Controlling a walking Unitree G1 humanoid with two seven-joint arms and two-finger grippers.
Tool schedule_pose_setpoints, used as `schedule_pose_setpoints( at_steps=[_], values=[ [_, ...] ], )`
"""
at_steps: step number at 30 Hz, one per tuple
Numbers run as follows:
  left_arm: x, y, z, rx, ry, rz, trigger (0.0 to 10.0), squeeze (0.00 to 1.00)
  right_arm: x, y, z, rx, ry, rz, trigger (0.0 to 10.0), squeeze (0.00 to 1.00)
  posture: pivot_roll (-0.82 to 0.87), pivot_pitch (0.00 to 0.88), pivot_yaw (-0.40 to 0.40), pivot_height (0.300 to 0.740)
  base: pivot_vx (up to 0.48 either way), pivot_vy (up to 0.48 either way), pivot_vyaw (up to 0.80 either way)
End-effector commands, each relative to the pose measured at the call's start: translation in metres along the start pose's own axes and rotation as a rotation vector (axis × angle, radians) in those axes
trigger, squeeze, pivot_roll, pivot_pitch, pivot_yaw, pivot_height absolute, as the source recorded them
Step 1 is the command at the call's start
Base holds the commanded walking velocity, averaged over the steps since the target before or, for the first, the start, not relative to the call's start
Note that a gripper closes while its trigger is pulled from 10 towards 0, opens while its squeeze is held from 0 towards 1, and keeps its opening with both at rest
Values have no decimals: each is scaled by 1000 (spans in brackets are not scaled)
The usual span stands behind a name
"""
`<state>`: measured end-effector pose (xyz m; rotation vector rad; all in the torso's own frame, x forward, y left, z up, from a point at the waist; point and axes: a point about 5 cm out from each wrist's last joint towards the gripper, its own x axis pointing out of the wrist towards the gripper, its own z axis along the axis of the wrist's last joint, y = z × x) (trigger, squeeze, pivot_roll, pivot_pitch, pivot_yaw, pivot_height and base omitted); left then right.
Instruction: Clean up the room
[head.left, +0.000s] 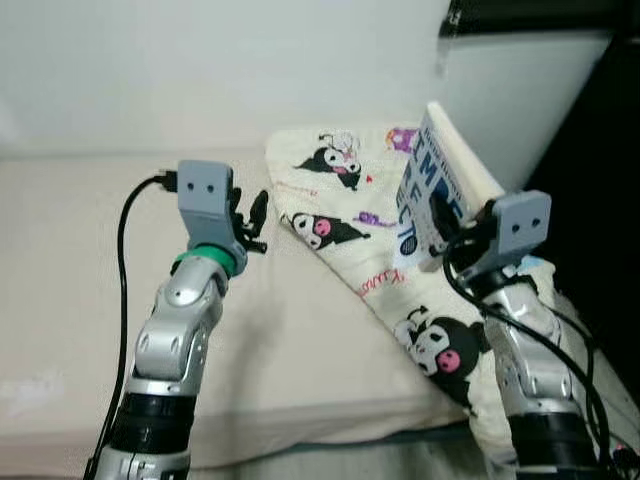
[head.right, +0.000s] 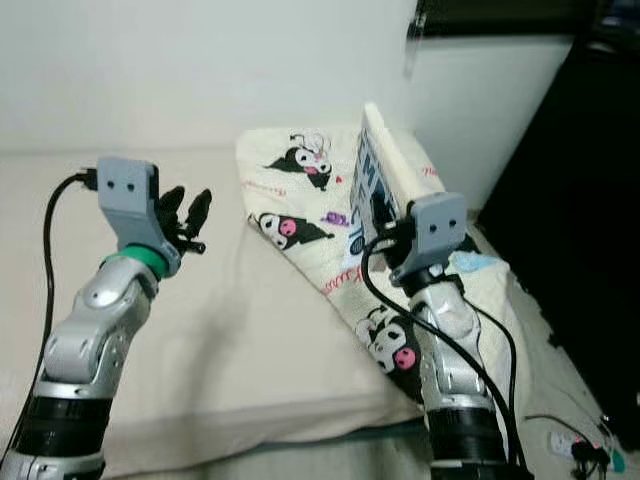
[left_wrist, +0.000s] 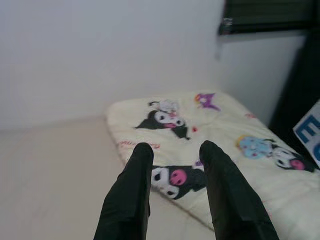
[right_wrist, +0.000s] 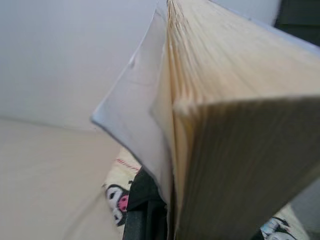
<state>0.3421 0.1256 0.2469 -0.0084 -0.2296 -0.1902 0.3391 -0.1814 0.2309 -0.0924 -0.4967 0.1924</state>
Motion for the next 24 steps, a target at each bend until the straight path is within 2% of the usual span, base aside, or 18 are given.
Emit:
schedule_pose_setpoints(
  at_steps=[1, 7, 24],
  values=[
    [-1, -1, -8, 8, 22, -19, 10000, 0, -4, -3, -3, 22, 5, -33, 10000, 0, -121, 69, 74, 735, 0, 0, 0],
    [0, -3, -8, 4, 25, -30, 10000, 0, -6, 0, -7, 37, 13, -36, 10000, 0, -122, 70, 80, 735, 0, 201, 0],
    [1, -2, -9, 3, 19, -30, 10000, 0, -7, 6, -9, 47, 19, -31, 10000, 0, -120, 74, 87, 735, 0, 453, 0]
  ],
)
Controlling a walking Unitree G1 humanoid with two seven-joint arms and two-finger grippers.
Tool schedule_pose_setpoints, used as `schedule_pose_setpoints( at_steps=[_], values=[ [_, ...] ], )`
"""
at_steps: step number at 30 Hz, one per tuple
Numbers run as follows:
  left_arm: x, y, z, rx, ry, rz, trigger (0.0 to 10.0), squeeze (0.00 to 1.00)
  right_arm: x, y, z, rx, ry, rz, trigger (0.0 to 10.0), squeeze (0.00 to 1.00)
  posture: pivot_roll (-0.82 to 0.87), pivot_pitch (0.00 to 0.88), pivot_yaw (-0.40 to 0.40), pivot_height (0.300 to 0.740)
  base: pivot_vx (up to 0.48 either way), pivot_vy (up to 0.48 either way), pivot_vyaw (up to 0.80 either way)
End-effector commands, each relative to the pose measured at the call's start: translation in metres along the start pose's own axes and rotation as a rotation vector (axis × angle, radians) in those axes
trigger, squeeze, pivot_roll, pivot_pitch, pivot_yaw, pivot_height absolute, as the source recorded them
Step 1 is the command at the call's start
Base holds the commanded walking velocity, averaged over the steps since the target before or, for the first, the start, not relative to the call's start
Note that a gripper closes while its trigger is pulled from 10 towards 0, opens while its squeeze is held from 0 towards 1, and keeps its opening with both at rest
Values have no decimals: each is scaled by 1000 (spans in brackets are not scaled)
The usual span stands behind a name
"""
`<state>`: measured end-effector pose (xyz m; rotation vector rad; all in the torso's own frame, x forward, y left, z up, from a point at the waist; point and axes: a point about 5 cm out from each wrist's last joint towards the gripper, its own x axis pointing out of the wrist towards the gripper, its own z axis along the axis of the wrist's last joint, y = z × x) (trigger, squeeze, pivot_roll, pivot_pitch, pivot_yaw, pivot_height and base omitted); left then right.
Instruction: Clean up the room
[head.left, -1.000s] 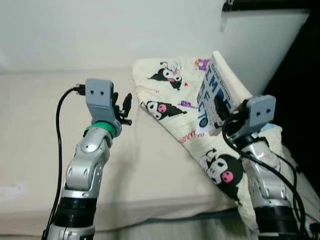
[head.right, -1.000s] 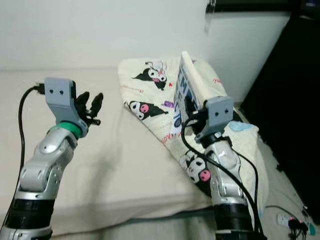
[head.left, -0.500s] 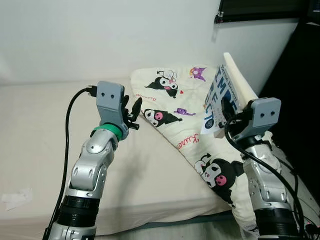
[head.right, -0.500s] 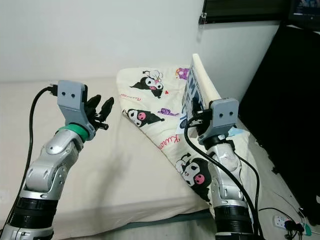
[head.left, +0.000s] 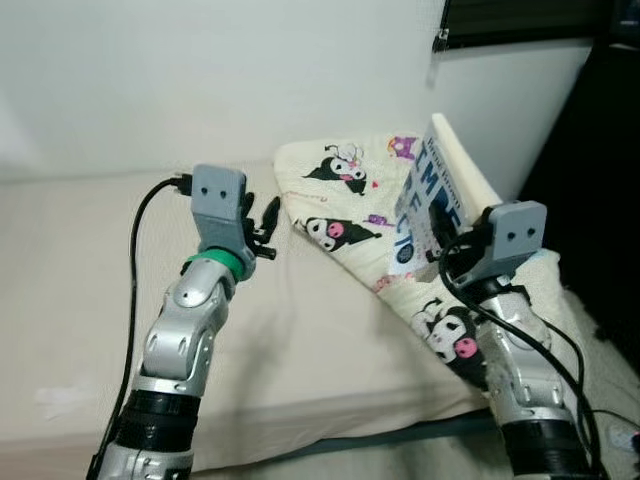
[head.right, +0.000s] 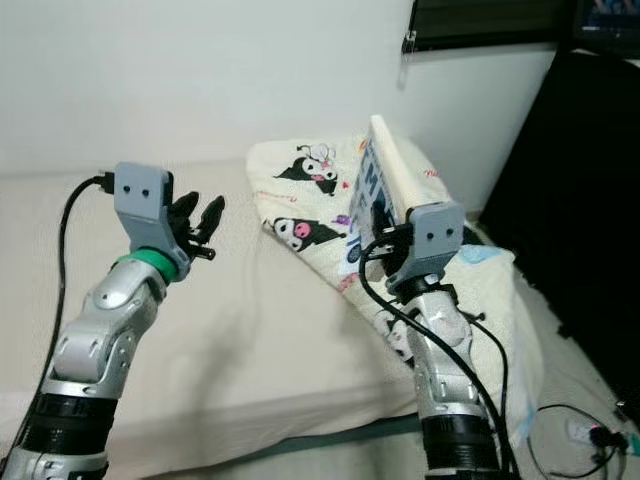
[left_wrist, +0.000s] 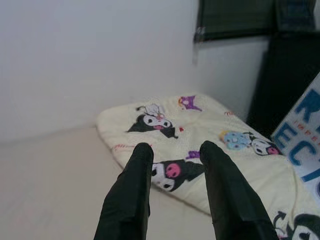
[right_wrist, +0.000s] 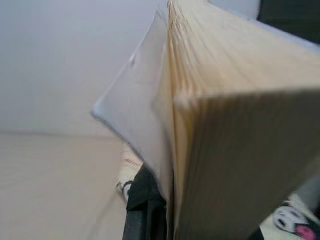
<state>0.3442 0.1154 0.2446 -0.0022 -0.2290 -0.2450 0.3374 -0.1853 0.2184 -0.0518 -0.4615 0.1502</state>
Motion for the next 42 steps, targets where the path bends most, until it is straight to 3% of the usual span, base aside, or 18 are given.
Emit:
schedule_pose_setpoints(
  at_steps=[1, 42],
  values=[
    [-3, 8, -6, 3, 18, 25, 10000, 0, 1, 8, 1, 15, -14, 19, 10000, 0, -120, 75, 88, 735, 0, 465, 0],
    [-1, 9, -5, 3, 16, 21, 10000, 0, 1, 10, 0, 22, -18, 24, 10000, 0, -117, 70, 101, 735, 0, 441, 0]
  ],
)
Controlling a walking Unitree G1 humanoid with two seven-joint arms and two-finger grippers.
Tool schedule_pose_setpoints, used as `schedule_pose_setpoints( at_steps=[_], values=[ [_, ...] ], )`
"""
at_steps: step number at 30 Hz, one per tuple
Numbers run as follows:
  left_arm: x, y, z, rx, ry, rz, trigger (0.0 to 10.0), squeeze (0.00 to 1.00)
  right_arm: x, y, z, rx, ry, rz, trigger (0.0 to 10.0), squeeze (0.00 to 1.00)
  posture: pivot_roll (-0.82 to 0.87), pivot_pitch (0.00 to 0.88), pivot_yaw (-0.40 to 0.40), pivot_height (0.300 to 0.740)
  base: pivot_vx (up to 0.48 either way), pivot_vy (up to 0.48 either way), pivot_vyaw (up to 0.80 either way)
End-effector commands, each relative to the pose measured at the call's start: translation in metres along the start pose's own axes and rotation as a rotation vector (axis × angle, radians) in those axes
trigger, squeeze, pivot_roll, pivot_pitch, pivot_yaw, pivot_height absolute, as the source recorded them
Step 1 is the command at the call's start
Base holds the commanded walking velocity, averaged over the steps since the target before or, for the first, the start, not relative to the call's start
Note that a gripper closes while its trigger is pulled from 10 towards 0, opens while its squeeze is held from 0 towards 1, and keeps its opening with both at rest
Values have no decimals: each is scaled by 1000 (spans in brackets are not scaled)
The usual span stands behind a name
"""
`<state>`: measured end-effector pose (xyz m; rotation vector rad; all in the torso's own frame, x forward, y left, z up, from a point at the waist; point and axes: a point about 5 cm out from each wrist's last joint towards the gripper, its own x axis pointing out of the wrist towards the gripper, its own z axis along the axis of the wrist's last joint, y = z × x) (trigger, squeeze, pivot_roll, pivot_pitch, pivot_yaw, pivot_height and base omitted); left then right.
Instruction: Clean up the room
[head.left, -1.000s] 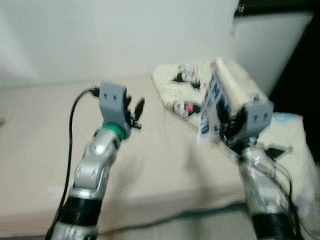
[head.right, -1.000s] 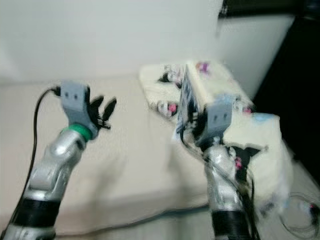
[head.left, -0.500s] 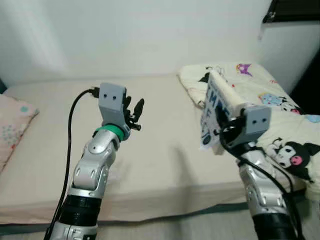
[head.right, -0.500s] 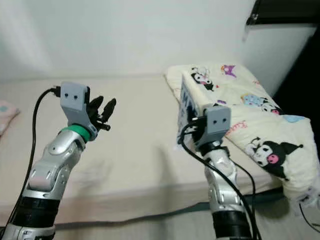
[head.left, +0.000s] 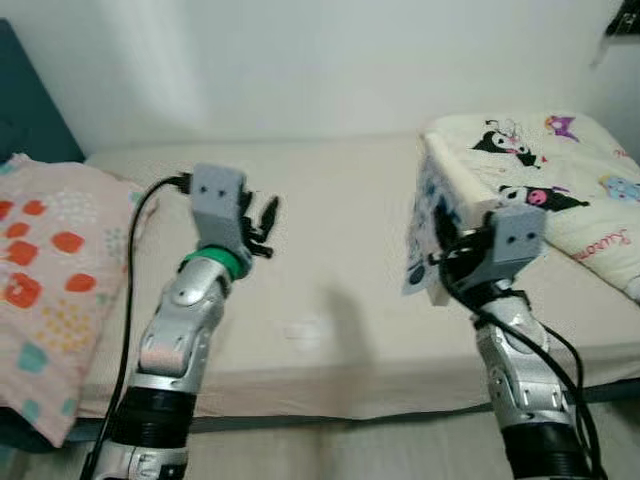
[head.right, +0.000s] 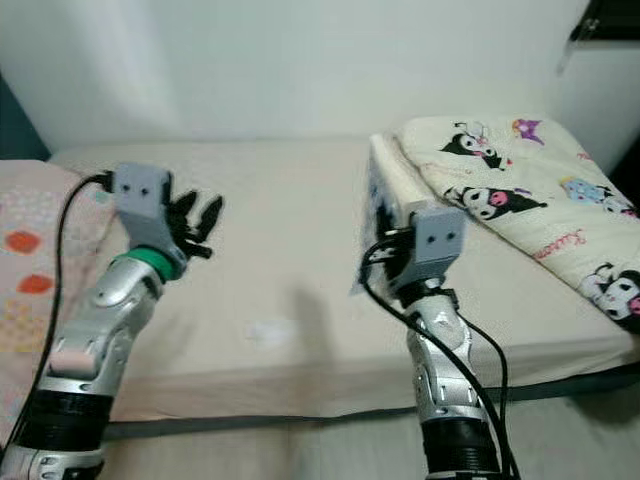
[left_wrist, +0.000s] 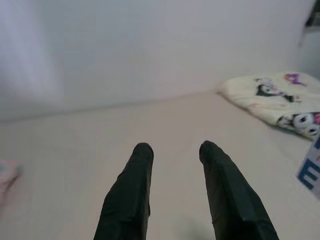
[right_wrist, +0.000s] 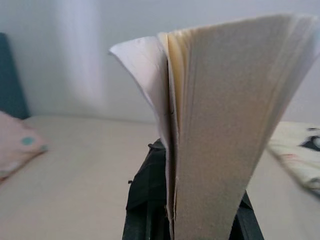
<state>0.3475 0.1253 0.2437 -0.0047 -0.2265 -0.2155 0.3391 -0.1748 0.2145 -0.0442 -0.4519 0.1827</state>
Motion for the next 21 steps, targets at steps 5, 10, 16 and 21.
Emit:
schedule_pose_setpoints(
  at_steps=[5, 10, 16, 21],
  values=[
    [-1, -2, -4, 3, 13, -9, 10000, 0, -1, 0, 4, 6, -26, -7, 10000, 0, -115, 72, 101, 735, 0, 424, 0],
    [-1, -2, -4, 2, 14, -8, 10000, 0, -1, 0, 3, 6, -26, -6, 10000, 0, -115, 75, 101, 735, 0, 422, 0],
    [-1, -2, -4, 1, 14, -9, 10000, 0, -1, 0, 3, 7, -24, -5, 10000, 0, -115, 76, 101, 735, 0, 419, 0],
    [-1, -1, -2, 26, -10, 5, 10000, 0, -1, 0, 2, 8, -22, -7, 10000, 0, -115, 78, 100, 735, 0, 67, 0]
  ],
)
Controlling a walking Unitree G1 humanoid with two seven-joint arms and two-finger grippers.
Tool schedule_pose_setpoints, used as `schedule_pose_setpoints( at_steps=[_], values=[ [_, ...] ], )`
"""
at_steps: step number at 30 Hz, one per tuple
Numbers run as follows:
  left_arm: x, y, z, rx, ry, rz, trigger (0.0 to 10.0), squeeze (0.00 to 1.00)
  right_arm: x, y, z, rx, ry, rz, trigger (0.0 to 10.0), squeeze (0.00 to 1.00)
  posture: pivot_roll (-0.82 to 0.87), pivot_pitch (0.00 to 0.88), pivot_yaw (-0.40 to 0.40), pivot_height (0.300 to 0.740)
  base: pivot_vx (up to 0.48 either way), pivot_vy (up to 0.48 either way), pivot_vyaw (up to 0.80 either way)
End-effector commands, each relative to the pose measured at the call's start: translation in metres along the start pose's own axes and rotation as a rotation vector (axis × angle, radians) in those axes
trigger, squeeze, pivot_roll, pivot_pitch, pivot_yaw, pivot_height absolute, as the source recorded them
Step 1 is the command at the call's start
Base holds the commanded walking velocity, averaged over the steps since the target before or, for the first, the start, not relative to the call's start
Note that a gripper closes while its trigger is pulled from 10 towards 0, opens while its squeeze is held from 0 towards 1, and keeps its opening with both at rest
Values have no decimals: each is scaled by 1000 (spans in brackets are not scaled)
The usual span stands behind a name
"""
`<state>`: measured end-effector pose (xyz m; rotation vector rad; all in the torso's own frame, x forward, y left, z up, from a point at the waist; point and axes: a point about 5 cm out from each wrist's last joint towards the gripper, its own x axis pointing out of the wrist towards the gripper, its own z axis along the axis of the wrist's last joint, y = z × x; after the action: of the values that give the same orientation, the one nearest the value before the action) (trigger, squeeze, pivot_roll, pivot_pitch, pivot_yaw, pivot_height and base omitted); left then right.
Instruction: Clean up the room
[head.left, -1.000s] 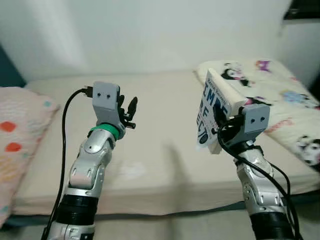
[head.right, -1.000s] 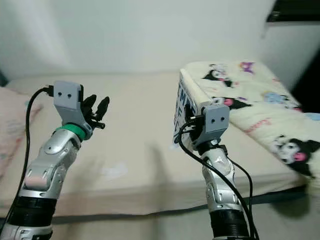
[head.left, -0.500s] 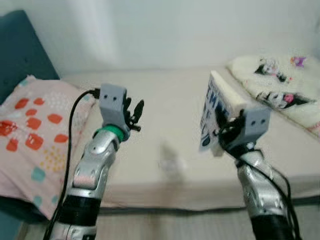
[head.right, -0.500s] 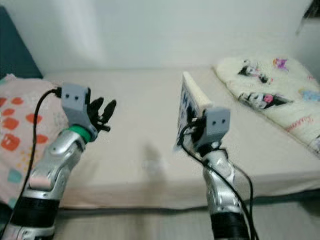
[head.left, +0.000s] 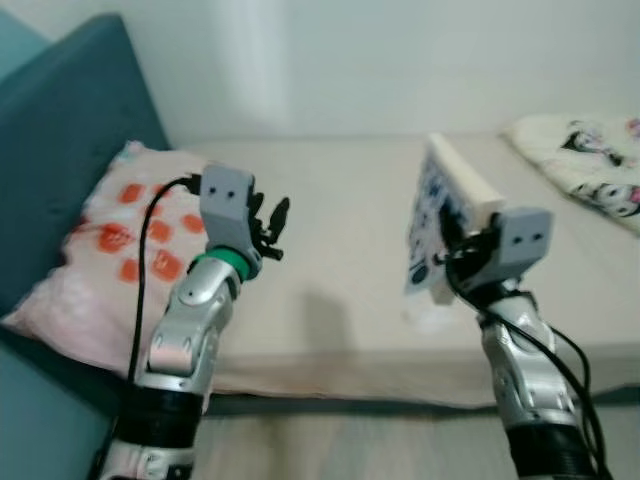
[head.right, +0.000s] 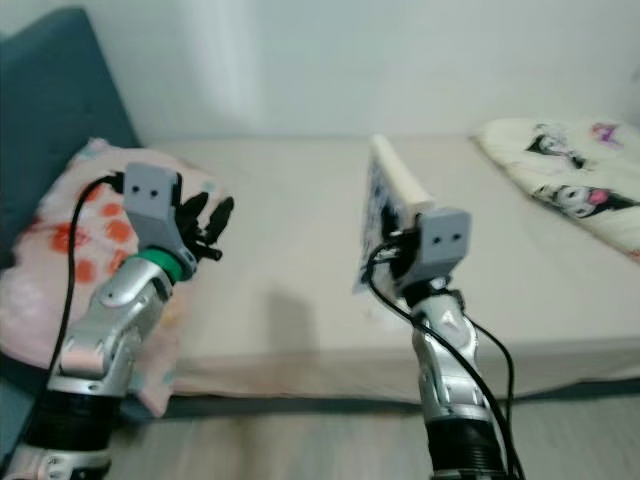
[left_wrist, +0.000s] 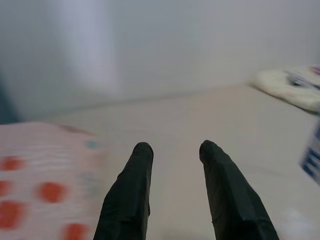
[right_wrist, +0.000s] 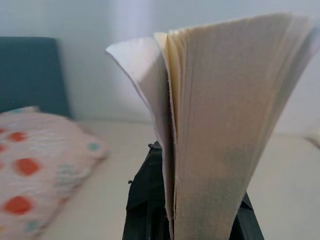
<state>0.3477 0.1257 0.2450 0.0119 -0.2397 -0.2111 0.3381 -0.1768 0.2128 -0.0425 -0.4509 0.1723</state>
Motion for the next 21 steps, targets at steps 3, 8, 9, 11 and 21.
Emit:
schedule_pose_setpoints(
  at_steps=[3, 8, 9, 11, 21],
  values=[
    [-2, -2, -3, 10, 0, 1, 10000, 0, 1, 2, 3, 9, -23, 4, 10000, 0, -115, 80, 101, 735, 0, -369, 0],
    [-2, -3, -3, 12, -2, -3, 10000, 0, 1, 2, 3, 10, -22, 4, 10000, 0, -115, 80, 101, 735, 0, -478, 0],
    [-2, -3, -3, 12, -2, -3, 10000, 0, 1, 2, 3, 11, -22, 4, 10000, 0, -115, 80, 101, 735, 0, -480, 0],
    [-2, -3, -3, 11, -2, -4, 10000, 0, 0, 2, 3, 11, -22, 4, 10000, 0, -116, 81, 102, 735, 0, -480, 0],
    [-2, -5, -5, 6, 13, -14, 10000, 0, 0, 3, 3, 11, -22, 3, 10000, 0, -117, 82, 103, 735, 0, -87, 0]
  ],
)
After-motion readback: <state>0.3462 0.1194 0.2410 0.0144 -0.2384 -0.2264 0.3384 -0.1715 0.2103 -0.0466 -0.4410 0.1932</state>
